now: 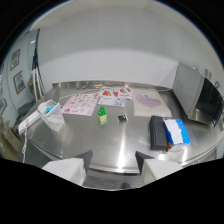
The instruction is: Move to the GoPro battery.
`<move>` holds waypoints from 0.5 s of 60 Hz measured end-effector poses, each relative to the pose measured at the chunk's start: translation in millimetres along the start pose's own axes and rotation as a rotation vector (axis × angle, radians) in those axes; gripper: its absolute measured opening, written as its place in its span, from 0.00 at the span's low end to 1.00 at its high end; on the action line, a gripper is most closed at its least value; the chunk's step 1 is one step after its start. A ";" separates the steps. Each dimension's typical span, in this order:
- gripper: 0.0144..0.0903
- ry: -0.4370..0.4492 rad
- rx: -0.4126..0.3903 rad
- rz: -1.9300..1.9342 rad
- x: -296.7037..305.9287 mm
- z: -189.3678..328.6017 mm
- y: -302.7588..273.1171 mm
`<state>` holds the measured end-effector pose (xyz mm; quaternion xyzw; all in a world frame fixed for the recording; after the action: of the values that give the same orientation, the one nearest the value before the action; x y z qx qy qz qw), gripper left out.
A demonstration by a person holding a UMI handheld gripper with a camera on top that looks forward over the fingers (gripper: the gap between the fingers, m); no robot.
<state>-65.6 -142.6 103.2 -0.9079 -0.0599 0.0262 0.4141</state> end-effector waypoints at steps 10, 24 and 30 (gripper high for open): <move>0.92 0.009 -0.017 0.002 6.0 47.5 -15.1; 0.91 0.025 -0.048 0.006 18.4 118.7 -39.8; 0.91 0.034 -0.074 0.008 26.0 149.2 -45.3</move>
<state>-58.2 2.0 39.7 -0.9232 -0.0503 0.0103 0.3808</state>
